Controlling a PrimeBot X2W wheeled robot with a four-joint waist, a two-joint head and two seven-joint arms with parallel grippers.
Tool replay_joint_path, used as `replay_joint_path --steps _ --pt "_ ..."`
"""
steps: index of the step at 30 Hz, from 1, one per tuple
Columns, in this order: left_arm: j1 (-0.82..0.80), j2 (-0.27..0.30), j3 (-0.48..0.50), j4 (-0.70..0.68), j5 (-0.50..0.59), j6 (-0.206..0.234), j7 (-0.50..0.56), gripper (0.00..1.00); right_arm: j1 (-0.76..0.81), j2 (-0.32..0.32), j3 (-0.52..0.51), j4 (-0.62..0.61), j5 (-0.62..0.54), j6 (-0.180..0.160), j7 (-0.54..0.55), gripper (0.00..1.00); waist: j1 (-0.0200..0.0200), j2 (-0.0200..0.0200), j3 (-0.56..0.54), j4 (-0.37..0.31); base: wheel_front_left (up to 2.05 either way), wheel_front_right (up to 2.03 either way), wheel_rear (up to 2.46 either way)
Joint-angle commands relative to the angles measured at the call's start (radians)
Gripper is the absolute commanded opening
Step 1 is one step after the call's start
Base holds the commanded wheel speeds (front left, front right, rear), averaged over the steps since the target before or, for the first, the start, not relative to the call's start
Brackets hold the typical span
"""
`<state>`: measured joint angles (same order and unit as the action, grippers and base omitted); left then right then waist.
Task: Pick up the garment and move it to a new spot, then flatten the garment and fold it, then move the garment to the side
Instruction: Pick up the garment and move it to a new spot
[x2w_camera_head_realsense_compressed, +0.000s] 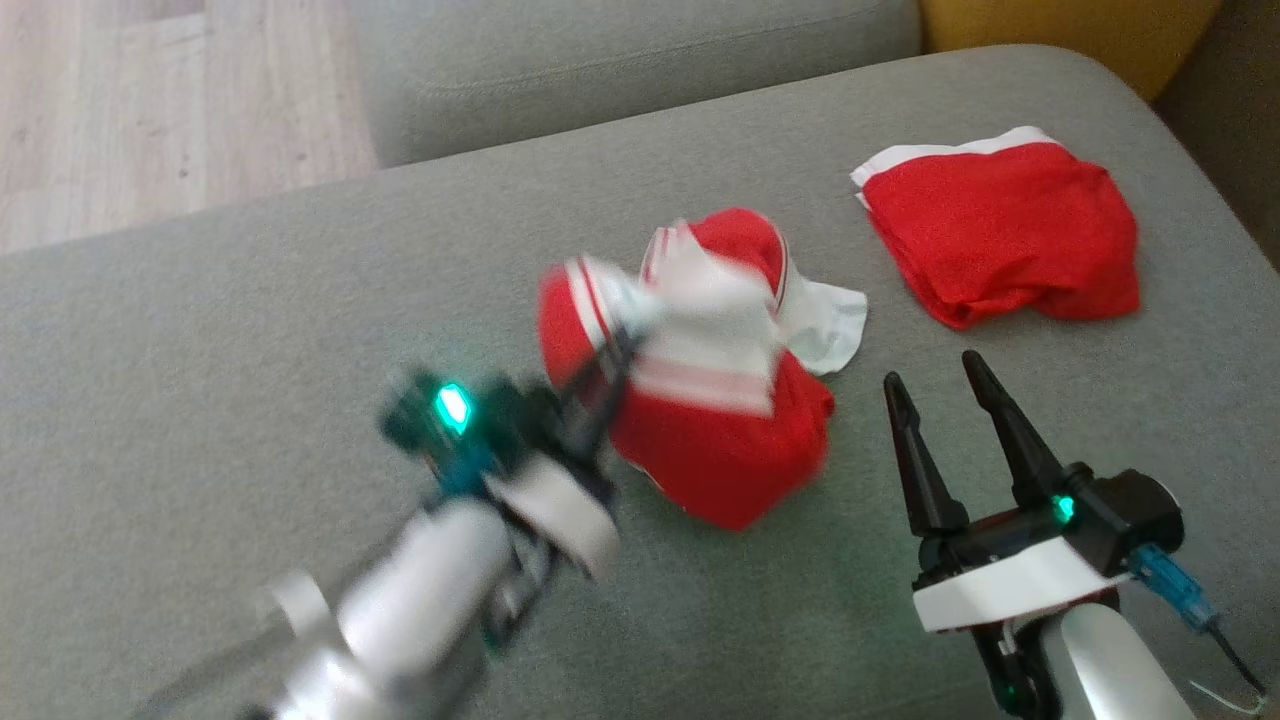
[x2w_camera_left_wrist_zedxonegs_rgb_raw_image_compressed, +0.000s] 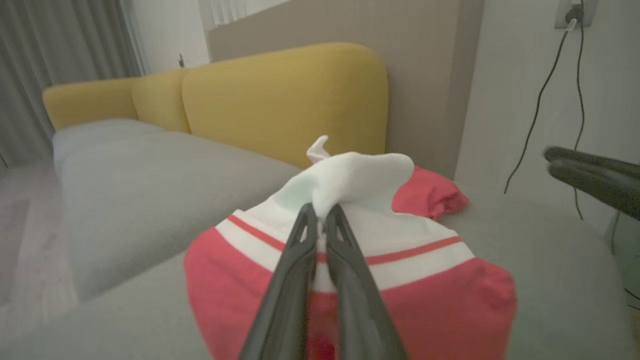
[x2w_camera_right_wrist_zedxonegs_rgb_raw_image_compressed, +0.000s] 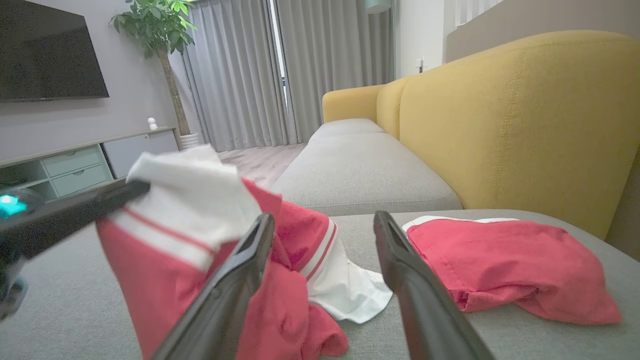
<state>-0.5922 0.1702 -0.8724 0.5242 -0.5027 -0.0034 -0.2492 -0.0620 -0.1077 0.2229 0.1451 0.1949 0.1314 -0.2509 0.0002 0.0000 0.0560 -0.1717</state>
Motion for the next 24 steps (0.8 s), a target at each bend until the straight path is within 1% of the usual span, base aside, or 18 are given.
replay_joint_path --steps 1,4,5,6,7,8,10,14,18,20,22,24 --pt "0.01 -0.01 0.03 -0.053 0.019 0.0 -0.012 0.0 -0.013 0.004 0.012 -0.038 -0.002 -0.001 -0.011 1.0 -0.0002 0.0 0.013 0.024 0.0 0.0 0.0" --pt "0.135 -0.048 0.009 -0.058 0.042 -0.02 -0.012 0.0 0.005 0.004 -0.003 -0.037 -0.004 -0.001 -0.011 1.0 -0.0002 0.0 0.011 0.059 0.0 0.0 0.0" --pt "0.167 -0.058 0.001 -0.05 0.044 -0.027 -0.012 0.29 0.012 0.003 -0.006 -0.036 -0.004 -0.001 -0.011 1.0 -0.0002 0.0 0.007 0.071 0.0 0.0 0.0" --pt "0.192 -0.066 -0.004 -0.043 0.049 -0.028 -0.012 0.5 0.019 0.003 -0.009 -0.034 -0.004 -0.001 -0.011 1.0 -0.0002 0.0 0.001 0.083 0.0 0.0 0.0" --pt "0.212 -0.072 -0.009 -0.04 0.054 -0.029 -0.012 0.93 0.027 0.003 -0.013 -0.034 -0.003 -0.001 -0.011 1.0 -0.0002 0.0 -0.004 0.096 0.0 0.0 0.0" --pt "0.227 -0.078 -0.01 -0.04 0.058 -0.027 -0.012 1.0 0.034 0.003 -0.016 -0.033 -0.003 -0.001 -0.011 1.0 -0.0002 0.0 -0.011 0.107 0.0 0.0 0.0" --pt "0.238 -0.083 -0.006 -0.049 0.065 -0.018 -0.012 1.0 0.041 0.003 -0.019 -0.032 -0.003 -0.001 -0.011 1.0 -0.0002 0.0 -0.019 0.119 0.0 0.0 0.0" --pt "0.282 -0.082 0.032 -0.109 0.089 0.029 -0.012 1.0 0.07 0.005 -0.034 -0.033 -0.002 -0.001 -0.011 1.0 -0.0002 0.0 -0.047 0.16 0.0 0.0 0.0" --pt "0.308 -0.041 0.086 -0.158 0.102 0.083 -0.012 1.0 0.095 -0.001 -0.046 -0.038 -0.001 -0.001 -0.011 1.0 -0.0002 0.0 -0.06 0.189 0.0 0.0 0.0" --pt "0.311 -0.022 0.123 -0.176 0.096 0.101 -0.012 1.0 0.103 -0.004 -0.051 -0.042 -0.001 -0.001 -0.011 1.0 -0.0002 0.0 -0.061 0.199 0.0 0.0 0.0" --pt "0.303 -0.001 0.135 -0.171 0.098 0.1 -0.012 1.0 0.106 -0.008 -0.052 -0.043 -0.001 -0.001 -0.011 1.0 -0.0002 0.0 -0.058 0.204 0.0 0.0 0.0" --pt "0.288 0.006 0.141 -0.154 0.088 0.083 -0.009 1.0 0.105 -0.012 -0.048 -0.043 -0.002 -0.001 -0.011 1.0 -0.0002 0.0 -0.048 0.206 0.0 0.0 0.0"
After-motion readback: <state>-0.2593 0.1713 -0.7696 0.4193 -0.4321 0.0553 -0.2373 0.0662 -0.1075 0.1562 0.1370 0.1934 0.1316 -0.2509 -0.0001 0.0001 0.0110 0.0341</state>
